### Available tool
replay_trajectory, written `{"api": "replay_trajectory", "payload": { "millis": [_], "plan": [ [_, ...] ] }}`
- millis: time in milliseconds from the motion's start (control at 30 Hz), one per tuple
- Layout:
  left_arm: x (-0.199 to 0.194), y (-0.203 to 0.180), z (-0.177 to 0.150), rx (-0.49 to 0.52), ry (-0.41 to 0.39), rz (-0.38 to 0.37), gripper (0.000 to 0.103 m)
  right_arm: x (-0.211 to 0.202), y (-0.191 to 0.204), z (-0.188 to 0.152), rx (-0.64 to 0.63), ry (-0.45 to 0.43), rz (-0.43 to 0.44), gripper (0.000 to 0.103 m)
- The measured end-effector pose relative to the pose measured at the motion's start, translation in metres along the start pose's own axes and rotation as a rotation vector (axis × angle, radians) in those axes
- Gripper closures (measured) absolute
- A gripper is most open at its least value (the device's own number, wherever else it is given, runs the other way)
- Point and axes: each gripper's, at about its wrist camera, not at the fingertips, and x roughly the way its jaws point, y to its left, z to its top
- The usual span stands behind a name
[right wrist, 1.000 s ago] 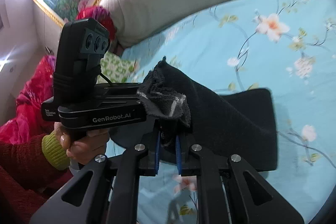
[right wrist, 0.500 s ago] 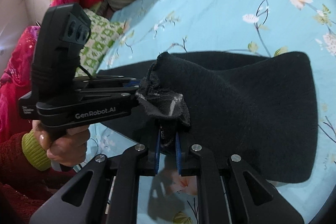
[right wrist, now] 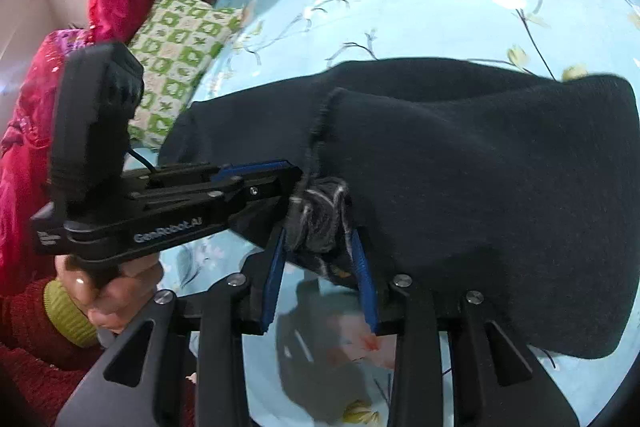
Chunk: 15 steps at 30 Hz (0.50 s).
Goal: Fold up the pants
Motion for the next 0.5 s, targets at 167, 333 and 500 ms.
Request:
{"api": "replay_trajectory", "payload": {
  "millis": [167, 333, 500],
  "plan": [
    [-0.014, 0.018, -0.007, -0.070, -0.019, 0.003, 0.094, -0.008, 0.011, 0.005, -0.045, -0.008, 0.011, 0.067],
    [-0.027, 0.034, -0.018, -0.132, -0.027, 0.017, 0.091, -0.010, 0.021, 0.016, -0.080, -0.018, 0.015, 0.067],
    [-0.038, 0.050, -0.031, -0.191, -0.033, 0.023, 0.091, -0.010, 0.029, 0.029, -0.103, -0.026, 0.017, 0.067]
  ]
}}
